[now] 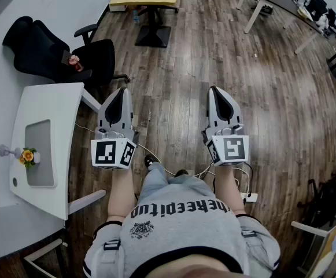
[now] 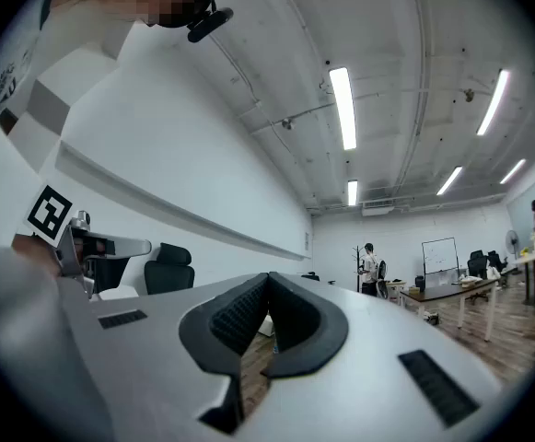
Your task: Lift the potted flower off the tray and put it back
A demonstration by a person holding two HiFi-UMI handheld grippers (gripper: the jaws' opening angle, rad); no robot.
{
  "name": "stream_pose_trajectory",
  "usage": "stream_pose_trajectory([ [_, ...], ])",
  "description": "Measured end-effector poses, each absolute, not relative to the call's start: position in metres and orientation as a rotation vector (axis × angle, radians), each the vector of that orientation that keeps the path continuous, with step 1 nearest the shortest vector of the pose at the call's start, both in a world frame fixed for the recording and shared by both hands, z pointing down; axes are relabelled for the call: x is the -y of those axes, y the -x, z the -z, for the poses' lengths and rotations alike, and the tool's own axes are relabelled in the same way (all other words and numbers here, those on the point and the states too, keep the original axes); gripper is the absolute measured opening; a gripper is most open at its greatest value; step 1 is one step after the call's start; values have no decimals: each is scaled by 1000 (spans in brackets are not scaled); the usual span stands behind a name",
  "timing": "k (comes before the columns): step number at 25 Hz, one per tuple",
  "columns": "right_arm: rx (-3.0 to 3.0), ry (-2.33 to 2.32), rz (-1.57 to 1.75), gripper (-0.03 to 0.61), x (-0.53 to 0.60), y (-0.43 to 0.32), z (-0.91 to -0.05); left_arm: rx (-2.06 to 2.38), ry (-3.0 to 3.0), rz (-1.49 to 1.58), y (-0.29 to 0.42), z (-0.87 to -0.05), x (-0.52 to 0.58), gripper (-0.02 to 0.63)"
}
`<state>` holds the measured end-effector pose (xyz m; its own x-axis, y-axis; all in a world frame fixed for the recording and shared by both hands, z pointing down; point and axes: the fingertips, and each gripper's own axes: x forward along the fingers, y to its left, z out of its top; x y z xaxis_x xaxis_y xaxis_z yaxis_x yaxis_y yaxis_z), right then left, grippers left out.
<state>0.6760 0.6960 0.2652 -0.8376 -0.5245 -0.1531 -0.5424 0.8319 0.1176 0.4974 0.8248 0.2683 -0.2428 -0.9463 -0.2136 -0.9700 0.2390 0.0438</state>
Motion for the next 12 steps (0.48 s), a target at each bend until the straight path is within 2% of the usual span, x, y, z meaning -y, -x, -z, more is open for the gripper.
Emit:
stream_pose_trajectory([
  [12,-2883,853,-231,3,-691,-660,-267,-2337,1855,-266,-485,-267,-813,3],
])
